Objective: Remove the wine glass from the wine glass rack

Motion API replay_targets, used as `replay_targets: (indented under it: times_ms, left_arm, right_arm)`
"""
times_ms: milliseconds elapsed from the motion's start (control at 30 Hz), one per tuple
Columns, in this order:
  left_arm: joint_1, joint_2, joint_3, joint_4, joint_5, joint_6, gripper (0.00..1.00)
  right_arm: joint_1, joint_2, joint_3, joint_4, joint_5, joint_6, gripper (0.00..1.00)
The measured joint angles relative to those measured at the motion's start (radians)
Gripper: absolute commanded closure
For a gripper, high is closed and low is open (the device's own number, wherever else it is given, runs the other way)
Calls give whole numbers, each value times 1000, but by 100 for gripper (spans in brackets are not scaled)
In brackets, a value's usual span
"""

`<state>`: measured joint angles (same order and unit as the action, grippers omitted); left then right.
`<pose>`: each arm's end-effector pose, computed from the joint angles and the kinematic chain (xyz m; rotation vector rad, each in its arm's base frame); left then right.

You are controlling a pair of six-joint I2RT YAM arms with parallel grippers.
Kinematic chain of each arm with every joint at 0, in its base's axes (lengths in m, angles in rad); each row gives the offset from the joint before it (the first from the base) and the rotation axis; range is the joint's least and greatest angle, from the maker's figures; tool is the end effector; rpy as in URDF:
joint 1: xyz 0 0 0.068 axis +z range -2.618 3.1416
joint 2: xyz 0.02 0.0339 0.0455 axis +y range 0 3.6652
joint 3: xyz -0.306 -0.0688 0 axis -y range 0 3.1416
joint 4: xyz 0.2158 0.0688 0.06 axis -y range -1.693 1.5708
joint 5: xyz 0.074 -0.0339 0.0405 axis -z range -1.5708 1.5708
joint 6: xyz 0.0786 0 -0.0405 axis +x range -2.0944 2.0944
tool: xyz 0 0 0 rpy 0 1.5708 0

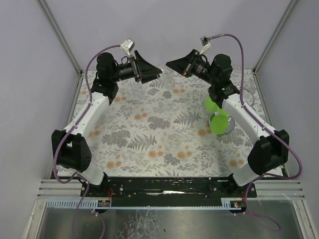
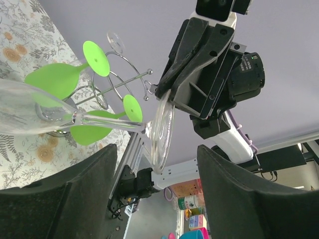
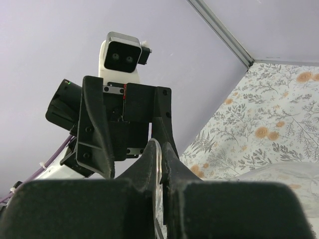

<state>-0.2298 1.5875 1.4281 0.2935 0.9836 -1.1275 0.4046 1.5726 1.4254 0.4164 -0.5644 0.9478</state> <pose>0.3397 -0.1467 0.4602 0.1801 1.7779 -1.7296 0.3311 0.1875 0.4845 -0.1392 1.5056 1.4809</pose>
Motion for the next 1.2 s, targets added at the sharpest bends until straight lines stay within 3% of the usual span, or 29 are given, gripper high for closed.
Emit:
replay_targets:
  times_ms: [200, 367, 500, 667, 767, 833, 933, 1033, 1200]
  left_arm:
    - [-10, 0, -2, 13, 4, -24, 63]
    - [-12, 4, -13, 46, 7, -62, 73]
    - [-13, 13, -18, 63, 18, -88, 99]
    - [-13, 31, -24, 111, 35, -123, 100]
    - [-13, 34, -27, 130, 48, -133, 100]
    - [-14, 35, -27, 133, 58, -135, 100]
    - [-18, 35, -26, 128, 84, -113, 100]
    - [-21, 35, 2, 28, 98, 21, 100]
    - [-40, 29, 157, -358, 22, 622, 100]
  right_arm:
    - [1, -3, 0, 6, -1, 1, 100]
    - [1, -3, -11, 16, -1, 2, 100]
    - [1, -3, -23, 34, -2, 14, 100]
    - [0, -3, -23, 40, -3, 24, 98]
    - [0, -11, -23, 26, 3, 23, 63]
    - [1, -21, -23, 3, 11, 14, 48]
    - [1, -48, -13, -80, 61, -35, 39]
    - [-11, -66, 26, -183, 113, -77, 33]
    - [-76, -72, 167, -385, 178, -143, 25]
